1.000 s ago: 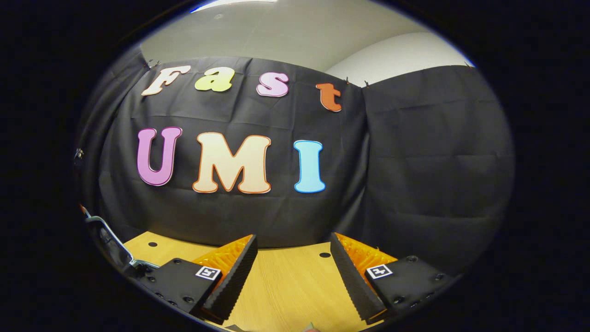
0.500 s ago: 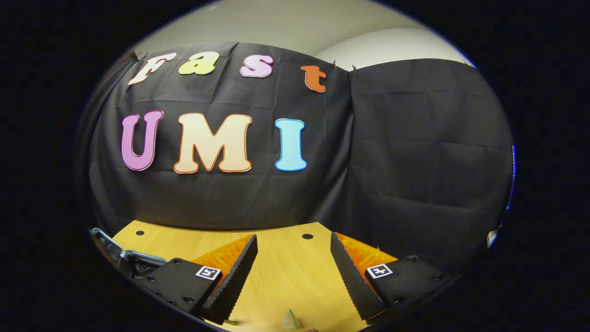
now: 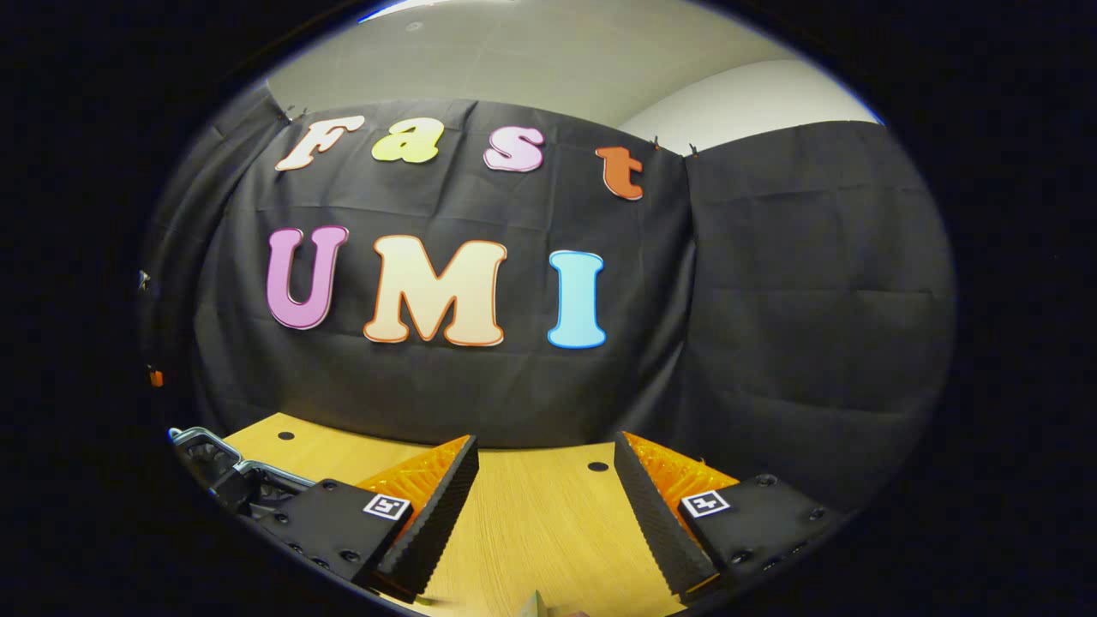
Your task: First open the suitcase, pack the skin care products into it, and then close the suitcase.
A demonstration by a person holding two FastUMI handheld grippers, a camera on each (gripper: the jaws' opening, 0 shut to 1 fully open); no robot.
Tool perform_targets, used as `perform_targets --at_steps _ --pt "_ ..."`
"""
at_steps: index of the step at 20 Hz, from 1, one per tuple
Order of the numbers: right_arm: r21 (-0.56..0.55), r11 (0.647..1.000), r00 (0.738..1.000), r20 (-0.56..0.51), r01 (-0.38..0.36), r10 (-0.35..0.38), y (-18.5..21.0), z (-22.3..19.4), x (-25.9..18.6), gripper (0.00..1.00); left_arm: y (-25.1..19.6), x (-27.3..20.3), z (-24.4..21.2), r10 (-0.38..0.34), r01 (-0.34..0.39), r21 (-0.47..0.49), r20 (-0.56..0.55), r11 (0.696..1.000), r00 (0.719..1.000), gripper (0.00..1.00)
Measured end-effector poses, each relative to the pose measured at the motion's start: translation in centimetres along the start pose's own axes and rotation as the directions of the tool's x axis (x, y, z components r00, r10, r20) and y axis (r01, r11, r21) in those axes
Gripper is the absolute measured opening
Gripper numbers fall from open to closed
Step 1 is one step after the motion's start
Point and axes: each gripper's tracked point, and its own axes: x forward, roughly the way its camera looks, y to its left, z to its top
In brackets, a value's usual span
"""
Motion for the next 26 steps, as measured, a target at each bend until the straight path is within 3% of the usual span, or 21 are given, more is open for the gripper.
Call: perform_targets --at_steps 3,6,7,8,9,10,12,15,21,26 --pt "0.011 0.996 0.996 0.037 -0.085 0.084 -0.7 0.3 -0.2 0.98 -5.4 -6.6 5.4 -0.022 0.021 0.008 0.139 1.000 0.990 0.90" --pt "0.034 0.983 0.983 0.038 -0.179 0.178 -1.3 -0.5 -0.2 0.99 -11.7 -12.0 8.1 -0.112 0.104 0.046 0.217 0.993 0.970 0.85" --pt "0.034 0.978 0.978 0.029 -0.206 0.205 -1.8 -1.0 -0.1 1.00 -14.0 -13.7 8.5 -0.145 0.138 0.047 0.229 0.989 0.963 0.90" --pt "0.031 0.971 0.972 0.019 -0.237 0.236 -2.0 -1.4 0.0 0.98 -16.6 -15.1 8.8 -0.188 0.185 0.035 0.244 0.982 0.951 0.85" --pt "0.027 0.966 0.967 0.016 -0.255 0.255 -2.5 -1.6 0.2 0.99 -19.7 -16.7 8.9 -0.227 0.230 0.018 0.257 0.973 0.939 0.92" --pt "0.030 0.965 0.965 0.031 -0.260 0.259 -3.2 -1.5 0.4 1.00 -21.7 -17.4 8.5 -0.261 0.269 0.004 0.260 0.963 0.930 0.89" --pt "0.055 0.963 0.964 0.042 -0.264 0.262 -4.2 -1.5 0.3 0.99 -25.6 -19.5 5.9 -0.338 0.349 -0.008 0.231 0.937 0.912 0.94" --pt "0.069 0.958 0.960 0.035 -0.278 0.277 -4.7 -2.2 -0.8 0.99 -30.6 -22.1 1.0 -0.422 0.424 0.018 0.136 0.906 0.896 0.91" --pt "0.031 0.956 0.956 -0.013 -0.292 0.292 -6.6 -3.4 -2.3 0.99 -40.2 -26.6 -7.2 -0.621 0.622 0.017 -0.042 0.782 0.782 0.94" --pt "0.029 0.951 0.948 -0.068 -0.308 0.310 -7.5 -5.4 -3.6 0.96 -43.7 -29.6 -14.1 -0.686 0.691 -0.044 -0.175 0.722 0.706 0.88"
